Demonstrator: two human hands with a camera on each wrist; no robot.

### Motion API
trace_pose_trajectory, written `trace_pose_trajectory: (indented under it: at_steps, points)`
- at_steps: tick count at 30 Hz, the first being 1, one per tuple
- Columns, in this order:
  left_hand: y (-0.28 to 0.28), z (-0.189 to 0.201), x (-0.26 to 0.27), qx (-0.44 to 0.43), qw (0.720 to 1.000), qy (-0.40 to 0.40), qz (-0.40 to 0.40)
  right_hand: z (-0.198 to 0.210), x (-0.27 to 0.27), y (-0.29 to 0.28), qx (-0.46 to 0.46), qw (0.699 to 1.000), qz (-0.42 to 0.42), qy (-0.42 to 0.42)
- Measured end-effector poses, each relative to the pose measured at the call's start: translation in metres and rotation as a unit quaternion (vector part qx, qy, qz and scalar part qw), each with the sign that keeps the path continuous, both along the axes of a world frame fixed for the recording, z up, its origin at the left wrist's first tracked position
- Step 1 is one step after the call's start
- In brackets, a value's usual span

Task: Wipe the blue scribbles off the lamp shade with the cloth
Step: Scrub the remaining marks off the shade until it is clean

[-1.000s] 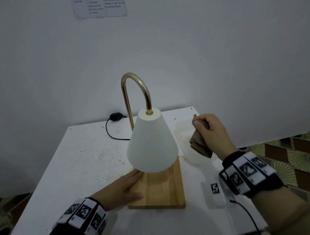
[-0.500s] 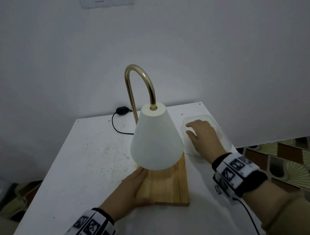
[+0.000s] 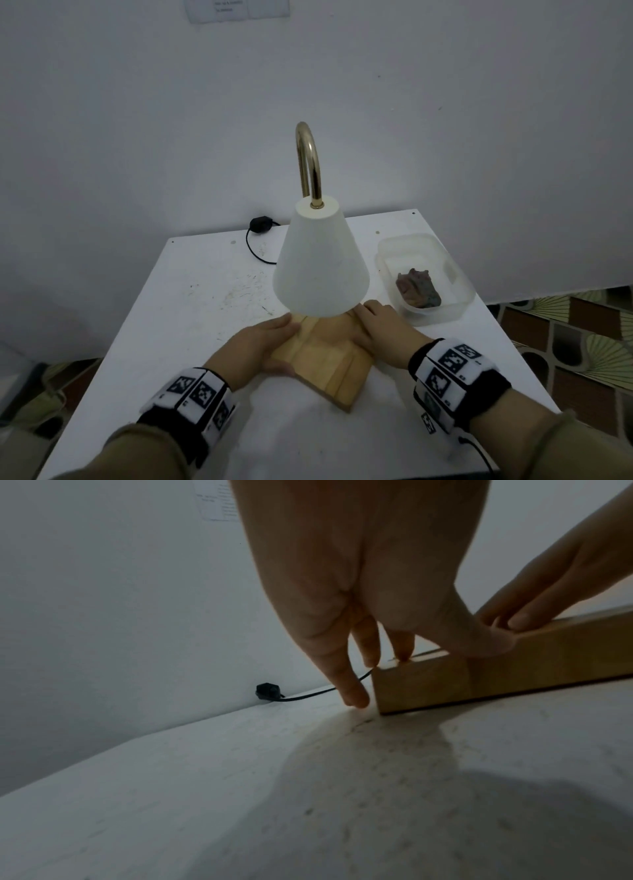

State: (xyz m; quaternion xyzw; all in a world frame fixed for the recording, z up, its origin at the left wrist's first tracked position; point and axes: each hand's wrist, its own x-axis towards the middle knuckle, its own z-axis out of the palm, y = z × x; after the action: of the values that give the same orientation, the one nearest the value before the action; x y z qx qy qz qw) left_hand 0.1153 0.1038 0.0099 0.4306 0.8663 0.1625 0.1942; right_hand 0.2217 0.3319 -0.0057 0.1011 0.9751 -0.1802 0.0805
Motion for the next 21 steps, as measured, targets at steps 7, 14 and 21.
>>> trace_pose_trajectory:
  at_steps: [7,14,21]
  points:
    - [-0.008,0.000,0.040,-0.006,0.994,-0.055,0.089,0.015,0.018,-0.018,0.001,0.998,-0.012,-0.057]
    - [-0.003,-0.009,0.068,-0.019,0.991,-0.096,0.096,0.023,0.034,-0.041,-0.003,0.997,-0.025,-0.073]
    - [-0.010,0.004,0.043,-0.033,0.996,-0.067,0.047,0.031,0.055,-0.032,-0.067,0.994,0.036,-0.076]
